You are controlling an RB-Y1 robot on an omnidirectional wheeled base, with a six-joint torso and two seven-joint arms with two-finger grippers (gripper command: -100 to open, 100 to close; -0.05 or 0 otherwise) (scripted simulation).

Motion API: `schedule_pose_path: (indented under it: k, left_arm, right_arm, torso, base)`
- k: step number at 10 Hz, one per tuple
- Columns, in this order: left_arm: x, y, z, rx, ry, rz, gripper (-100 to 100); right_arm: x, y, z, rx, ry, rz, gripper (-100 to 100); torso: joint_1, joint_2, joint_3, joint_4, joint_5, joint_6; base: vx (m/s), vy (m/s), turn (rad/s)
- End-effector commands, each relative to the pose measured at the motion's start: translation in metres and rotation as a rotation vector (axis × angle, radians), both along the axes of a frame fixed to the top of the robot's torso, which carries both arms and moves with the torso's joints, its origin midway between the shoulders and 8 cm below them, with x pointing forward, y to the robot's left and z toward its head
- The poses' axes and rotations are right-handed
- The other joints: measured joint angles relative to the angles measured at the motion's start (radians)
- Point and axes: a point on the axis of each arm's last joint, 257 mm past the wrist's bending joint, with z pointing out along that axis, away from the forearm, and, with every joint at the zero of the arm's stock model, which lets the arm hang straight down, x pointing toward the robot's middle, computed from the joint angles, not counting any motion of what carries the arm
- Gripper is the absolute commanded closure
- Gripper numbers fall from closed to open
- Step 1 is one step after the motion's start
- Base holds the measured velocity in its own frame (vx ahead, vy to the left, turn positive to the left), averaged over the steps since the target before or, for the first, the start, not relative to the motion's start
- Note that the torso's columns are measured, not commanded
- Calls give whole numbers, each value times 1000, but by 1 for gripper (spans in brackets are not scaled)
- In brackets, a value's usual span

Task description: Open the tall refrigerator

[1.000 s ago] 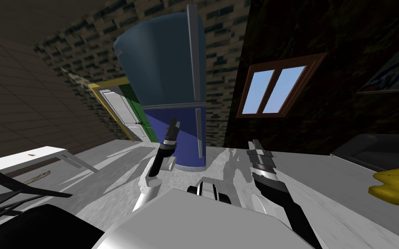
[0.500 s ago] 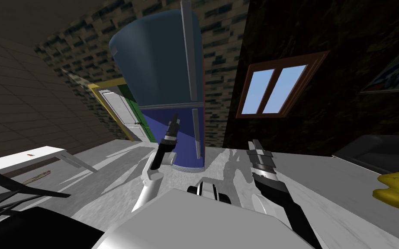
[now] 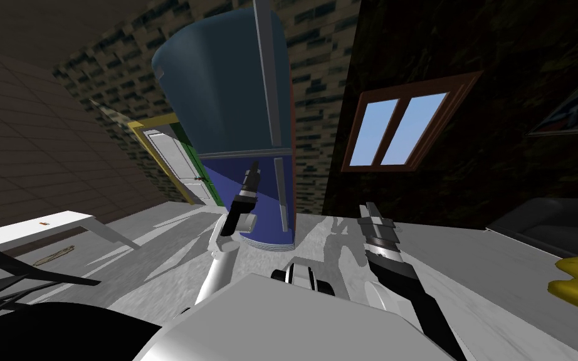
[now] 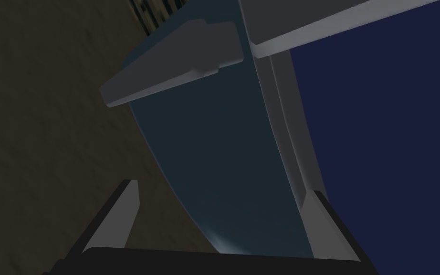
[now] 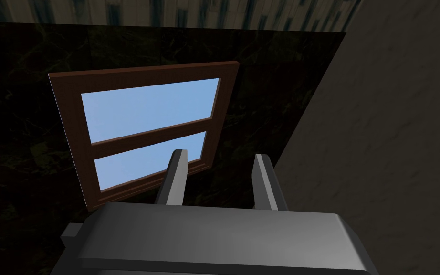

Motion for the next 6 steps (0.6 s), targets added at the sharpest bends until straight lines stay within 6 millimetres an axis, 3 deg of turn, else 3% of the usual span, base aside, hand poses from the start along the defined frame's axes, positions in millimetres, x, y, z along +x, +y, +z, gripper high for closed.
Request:
schedule_pose_path:
  k: [1, 6]
  left_arm:
    - [11, 5, 12, -4, 14, 32, -100]
    - [27, 8, 32, -33, 36, 63, -100]
  right_arm:
    - [0, 0, 0, 0, 0, 0, 0]
    - [0, 0, 0, 0, 0, 0, 0]
  torso:
    - [0, 1, 0, 0, 0, 0]
    - [2, 1, 0, 0, 1, 0]
  base:
    - [25, -75, 26]
    - [19, -54, 28]
